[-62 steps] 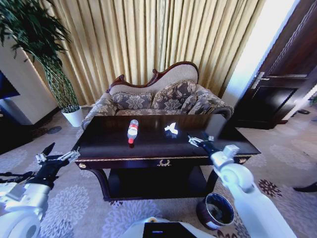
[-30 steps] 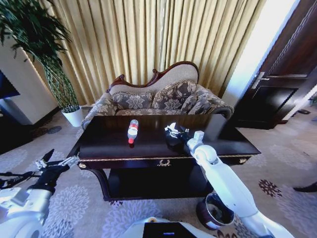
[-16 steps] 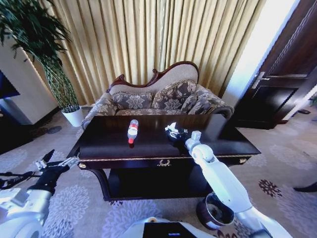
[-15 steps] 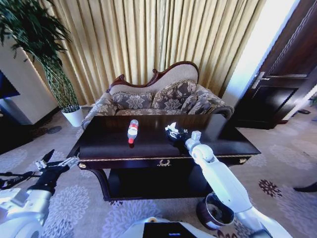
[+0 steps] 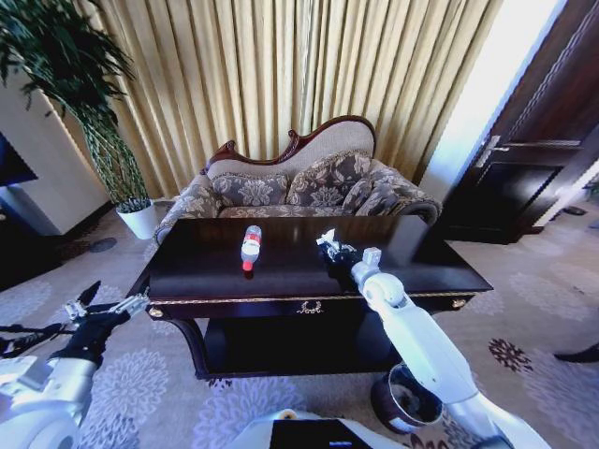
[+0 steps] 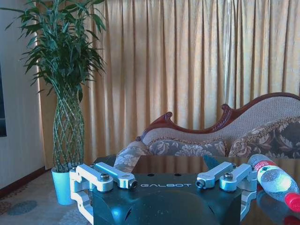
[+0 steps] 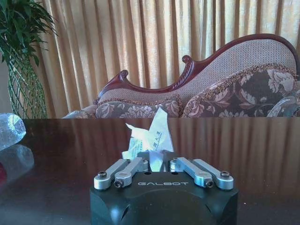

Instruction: Move to the front of the table and place the trash on the table into the trash bin.

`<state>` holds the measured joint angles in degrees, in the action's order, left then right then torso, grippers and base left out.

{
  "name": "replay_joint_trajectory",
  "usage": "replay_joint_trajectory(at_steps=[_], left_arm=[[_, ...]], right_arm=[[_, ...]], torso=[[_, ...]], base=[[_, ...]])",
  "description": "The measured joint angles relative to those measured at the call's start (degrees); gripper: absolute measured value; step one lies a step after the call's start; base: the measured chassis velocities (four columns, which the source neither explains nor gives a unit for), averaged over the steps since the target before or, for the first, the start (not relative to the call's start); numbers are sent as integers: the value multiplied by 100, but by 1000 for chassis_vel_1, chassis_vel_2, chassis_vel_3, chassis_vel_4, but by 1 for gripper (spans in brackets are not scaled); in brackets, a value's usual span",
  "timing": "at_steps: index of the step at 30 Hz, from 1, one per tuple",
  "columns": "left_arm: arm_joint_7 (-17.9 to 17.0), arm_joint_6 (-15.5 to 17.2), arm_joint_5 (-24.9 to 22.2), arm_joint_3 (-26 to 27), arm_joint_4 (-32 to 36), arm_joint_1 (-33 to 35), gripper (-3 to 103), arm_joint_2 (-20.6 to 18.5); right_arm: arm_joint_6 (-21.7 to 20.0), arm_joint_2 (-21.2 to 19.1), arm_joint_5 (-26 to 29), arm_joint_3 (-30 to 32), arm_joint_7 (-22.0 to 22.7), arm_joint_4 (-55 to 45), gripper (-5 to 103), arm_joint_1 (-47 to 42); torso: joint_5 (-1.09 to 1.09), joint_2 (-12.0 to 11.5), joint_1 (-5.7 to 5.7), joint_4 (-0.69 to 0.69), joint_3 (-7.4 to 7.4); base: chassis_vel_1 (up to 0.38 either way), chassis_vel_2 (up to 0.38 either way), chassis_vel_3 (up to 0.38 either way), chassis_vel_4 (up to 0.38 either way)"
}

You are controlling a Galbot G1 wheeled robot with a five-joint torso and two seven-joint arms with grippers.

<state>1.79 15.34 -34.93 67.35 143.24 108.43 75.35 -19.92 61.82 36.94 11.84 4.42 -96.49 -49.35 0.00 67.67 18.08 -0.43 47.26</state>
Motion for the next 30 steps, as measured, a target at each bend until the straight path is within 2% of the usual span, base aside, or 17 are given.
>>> replay_joint_trajectory(at_steps=[2,3,5,14,20,30], left_arm=[[4,-28,5,13,0,18,100,3],[5,-37,5,20,0,23,100,3],[7,-45,5,30,0,30,100,3],[6,-54,6,34,0,10,100,-3],[-6,-55,-2,39,0,-12,100,-58],[-30,-56,-30,-101,0,-143,100,-130]], right_arm=[[2,0,3,5,0,0,7,1],[4,0,4,7,0,-1,7,1],[7,5,4,14,0,-4,1,-3],[15,12,67,116,71,-165,0,-96],[105,-40,62,549,110,-666,0,-436],[242,-317,23,1598,263,-1868,0,-1853]], torso=[[0,0,0,0,0],[0,0,0,0,0],[0,0,0,0,0],[0,0,0,0,0],[0,0,0,0,0],[1,0,-1,-2,-1]], base=[[0,0,0,0],[0,0,0,0],[0,0,0,0],[0,0,0,0],[0,0,0,0],[0,0,0,0]])
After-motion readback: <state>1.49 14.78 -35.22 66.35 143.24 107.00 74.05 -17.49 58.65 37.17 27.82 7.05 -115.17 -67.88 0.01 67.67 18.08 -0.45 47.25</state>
